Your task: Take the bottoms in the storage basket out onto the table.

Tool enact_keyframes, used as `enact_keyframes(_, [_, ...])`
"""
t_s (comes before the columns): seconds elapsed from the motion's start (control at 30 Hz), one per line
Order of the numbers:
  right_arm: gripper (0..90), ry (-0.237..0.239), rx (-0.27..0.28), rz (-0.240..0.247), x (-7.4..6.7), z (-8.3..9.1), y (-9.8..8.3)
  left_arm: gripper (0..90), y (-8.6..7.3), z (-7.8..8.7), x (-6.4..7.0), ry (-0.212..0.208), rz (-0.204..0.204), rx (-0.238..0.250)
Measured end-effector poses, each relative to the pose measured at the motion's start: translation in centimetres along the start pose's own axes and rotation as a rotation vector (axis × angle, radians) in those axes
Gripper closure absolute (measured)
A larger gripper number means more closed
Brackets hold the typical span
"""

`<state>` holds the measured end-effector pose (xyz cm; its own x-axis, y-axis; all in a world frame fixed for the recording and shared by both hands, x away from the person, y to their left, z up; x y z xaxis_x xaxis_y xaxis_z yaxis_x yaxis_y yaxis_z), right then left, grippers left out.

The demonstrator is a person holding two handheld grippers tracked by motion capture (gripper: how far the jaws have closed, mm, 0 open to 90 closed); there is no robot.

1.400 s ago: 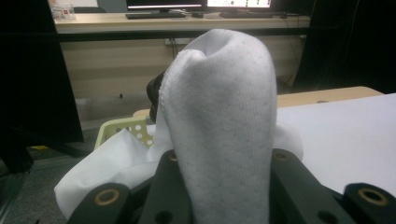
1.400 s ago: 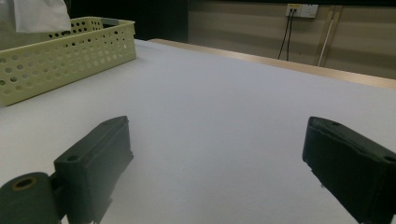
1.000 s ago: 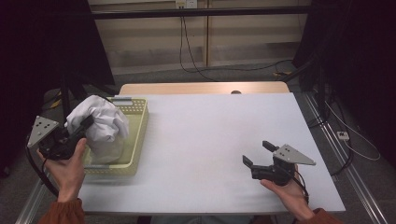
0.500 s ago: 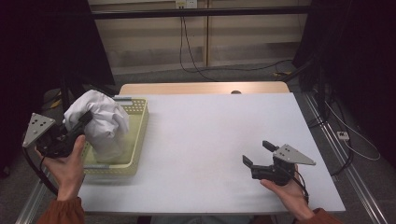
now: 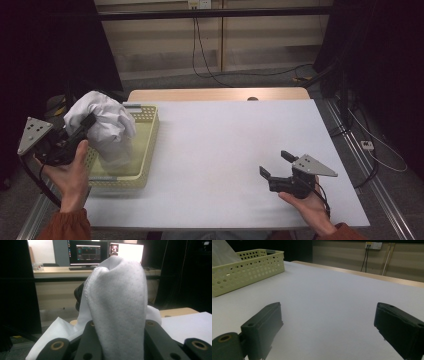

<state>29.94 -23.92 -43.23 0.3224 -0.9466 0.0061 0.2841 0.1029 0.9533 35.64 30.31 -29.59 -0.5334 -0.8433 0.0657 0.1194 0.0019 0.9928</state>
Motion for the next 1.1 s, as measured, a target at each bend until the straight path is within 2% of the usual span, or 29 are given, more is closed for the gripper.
enact_keyframes(0.33, [7.4, -0.001, 0.000, 0.000, 0.0, 0.0, 0.0, 79.8, 1.1, -0.7, 0.5, -0.014, 0.001, 0.035])
enact_keyframes(0.67, [7.4, -0.001, -0.001, 0.001, 0.0, 0.0, 0.0, 79.7, 1.7, -1.0, 0.7, -0.027, -0.008, 0.044])
enact_keyframes(1.1, [7.4, -0.003, 0.001, 0.001, 0.1, 0.0, 0.0, 79.7, 3.6, -1.6, 1.7, -0.065, -0.026, 0.091])
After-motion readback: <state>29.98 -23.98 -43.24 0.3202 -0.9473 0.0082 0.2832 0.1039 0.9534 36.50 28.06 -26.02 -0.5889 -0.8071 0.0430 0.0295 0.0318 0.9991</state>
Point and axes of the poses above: each handheld gripper's, and its own axes: z roughly backward along the jaws, y roughly out of its top, x roughly to its right, the point moved 2 cm from there along -z, roughly forward along the jaws, and after that the axes turned 12 degrees about -y, right-handed, at the moved point
